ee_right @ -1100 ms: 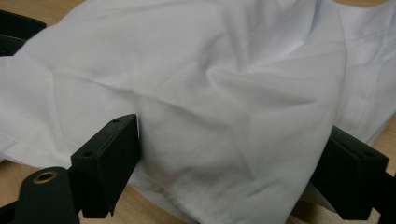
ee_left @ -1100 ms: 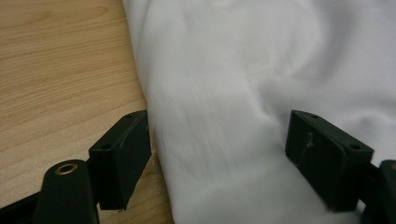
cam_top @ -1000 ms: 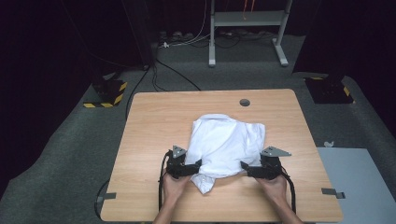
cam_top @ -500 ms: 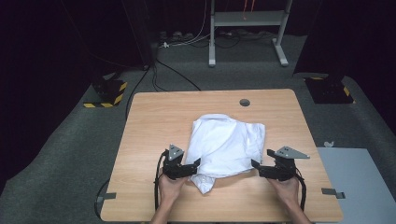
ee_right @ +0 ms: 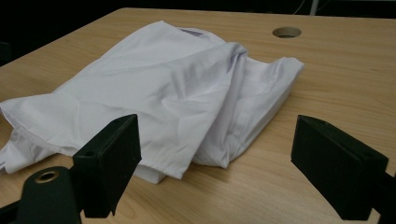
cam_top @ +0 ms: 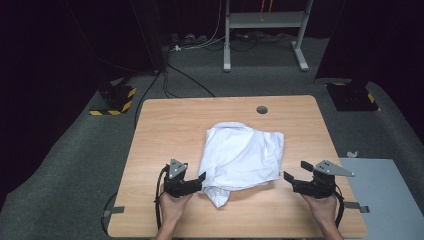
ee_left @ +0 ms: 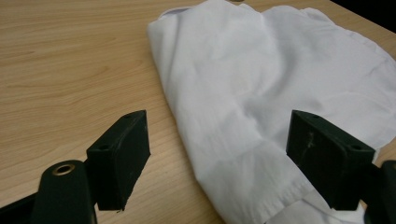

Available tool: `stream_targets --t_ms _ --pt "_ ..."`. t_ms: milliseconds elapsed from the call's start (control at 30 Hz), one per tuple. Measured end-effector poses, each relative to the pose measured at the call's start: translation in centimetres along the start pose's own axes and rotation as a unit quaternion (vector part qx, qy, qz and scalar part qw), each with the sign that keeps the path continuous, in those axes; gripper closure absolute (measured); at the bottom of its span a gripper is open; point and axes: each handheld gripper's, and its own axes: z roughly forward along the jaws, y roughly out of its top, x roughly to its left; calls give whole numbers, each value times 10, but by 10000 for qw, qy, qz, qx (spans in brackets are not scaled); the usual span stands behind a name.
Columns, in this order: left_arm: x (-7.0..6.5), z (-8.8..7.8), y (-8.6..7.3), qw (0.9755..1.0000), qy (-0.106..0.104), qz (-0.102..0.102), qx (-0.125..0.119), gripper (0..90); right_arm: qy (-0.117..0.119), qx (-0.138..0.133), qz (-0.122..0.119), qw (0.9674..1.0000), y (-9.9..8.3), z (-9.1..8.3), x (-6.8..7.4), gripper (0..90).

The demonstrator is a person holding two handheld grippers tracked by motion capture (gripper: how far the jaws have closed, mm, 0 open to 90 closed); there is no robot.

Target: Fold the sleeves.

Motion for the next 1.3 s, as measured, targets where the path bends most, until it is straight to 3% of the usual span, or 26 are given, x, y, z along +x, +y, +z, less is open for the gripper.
stream_targets --t_ms 433,933,1133,1300 --pt "27 -16 -22 9985 482 -196 142 217 -338 133 175 9992 -19 -17 -17 158" --pt "47 3 -47 9914 986 -431 744 216 -930 763 -1 9927 -38 -4 -28 164" --pt "48 10 -50 9894 1092 -456 843 215 -1079 960 -68 9895 -41 5 -31 163" --pt "46 14 -50 9891 1149 -410 822 215 -1120 1035 -81 9883 -42 9 -32 163"
